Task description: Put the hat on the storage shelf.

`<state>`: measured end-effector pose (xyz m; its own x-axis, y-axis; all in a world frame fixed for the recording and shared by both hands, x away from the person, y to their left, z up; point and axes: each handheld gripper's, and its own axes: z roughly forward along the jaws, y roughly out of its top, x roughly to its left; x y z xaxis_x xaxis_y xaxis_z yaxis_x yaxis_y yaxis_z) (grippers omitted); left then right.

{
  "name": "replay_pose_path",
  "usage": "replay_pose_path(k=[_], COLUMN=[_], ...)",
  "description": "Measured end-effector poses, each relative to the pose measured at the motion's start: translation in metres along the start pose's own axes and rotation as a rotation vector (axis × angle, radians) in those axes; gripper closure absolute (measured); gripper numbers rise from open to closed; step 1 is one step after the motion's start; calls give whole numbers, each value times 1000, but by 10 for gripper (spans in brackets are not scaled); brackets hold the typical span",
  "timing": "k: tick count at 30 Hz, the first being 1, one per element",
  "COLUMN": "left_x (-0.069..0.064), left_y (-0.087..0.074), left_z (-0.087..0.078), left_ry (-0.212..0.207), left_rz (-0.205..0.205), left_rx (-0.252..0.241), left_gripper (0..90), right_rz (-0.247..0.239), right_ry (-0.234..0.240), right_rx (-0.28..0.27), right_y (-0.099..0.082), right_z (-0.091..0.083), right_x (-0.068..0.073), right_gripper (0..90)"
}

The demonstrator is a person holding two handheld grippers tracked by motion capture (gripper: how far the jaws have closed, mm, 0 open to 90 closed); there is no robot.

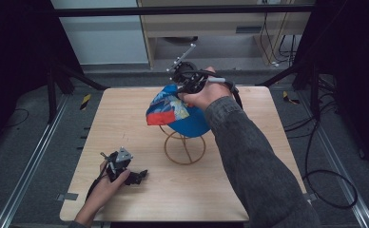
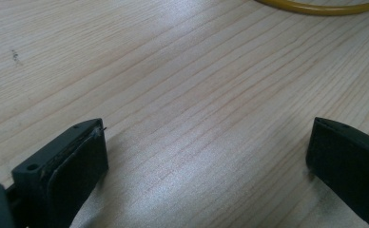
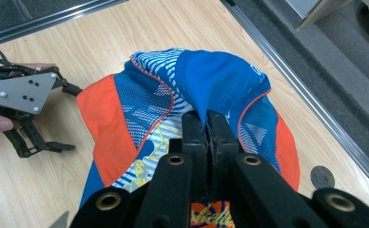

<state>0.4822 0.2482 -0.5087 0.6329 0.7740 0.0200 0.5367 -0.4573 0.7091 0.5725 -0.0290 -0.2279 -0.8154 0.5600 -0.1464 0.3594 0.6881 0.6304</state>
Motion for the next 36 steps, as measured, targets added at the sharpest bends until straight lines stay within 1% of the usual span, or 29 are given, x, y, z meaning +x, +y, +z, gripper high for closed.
replay_pose_path(k=[4, 8, 13, 16, 20, 23, 24, 25, 29, 30, 33, 36], left_x=[0, 0, 0, 0, 0, 0, 0, 0, 0, 0, 0, 0], left_y=[0, 0, 0, 0, 0, 0, 0, 0, 0, 0, 0, 0], left_z=[0, 0, 0, 0, 0, 0, 0, 0, 0, 0, 0, 0], left_ry=[0, 0, 0, 0, 0, 0, 0, 0, 0, 0, 1, 1], left_rz=[0, 0, 0, 0, 0, -1, -1, 0, -1, -1, 1, 1], left_rx=[0, 0, 0, 0, 0, 0, 0, 0, 0, 0, 0, 0], left_gripper=[0, 0, 0, 0, 0, 0, 0, 0, 0, 0, 0, 0], right_rz=[6, 15, 25, 35, 46, 67, 67, 90, 122, 128, 130, 138], right_ry=[-2, -5, -2, 4, -4, -2, -2, -6, -4, -2, -7, -11], right_rx=[-2, -15, -19, -28, -43, -58, -58, -77, -114, -124, -136, -156], right_y=[-2, -4, -6, -7, -11, -16, -16, -20, -25, -26, -27, -28], right_z=[1, 1, -1, -3, -7, -11, -11, -15, -22, -24, -27, -29], right_x=[0, -1, -2, 0, 1, 0, 0, -1, -2, -2, 0, 1], right_gripper=[826, 746, 672, 622, 559, 502, 502, 450, 367, 333, 280, 205])
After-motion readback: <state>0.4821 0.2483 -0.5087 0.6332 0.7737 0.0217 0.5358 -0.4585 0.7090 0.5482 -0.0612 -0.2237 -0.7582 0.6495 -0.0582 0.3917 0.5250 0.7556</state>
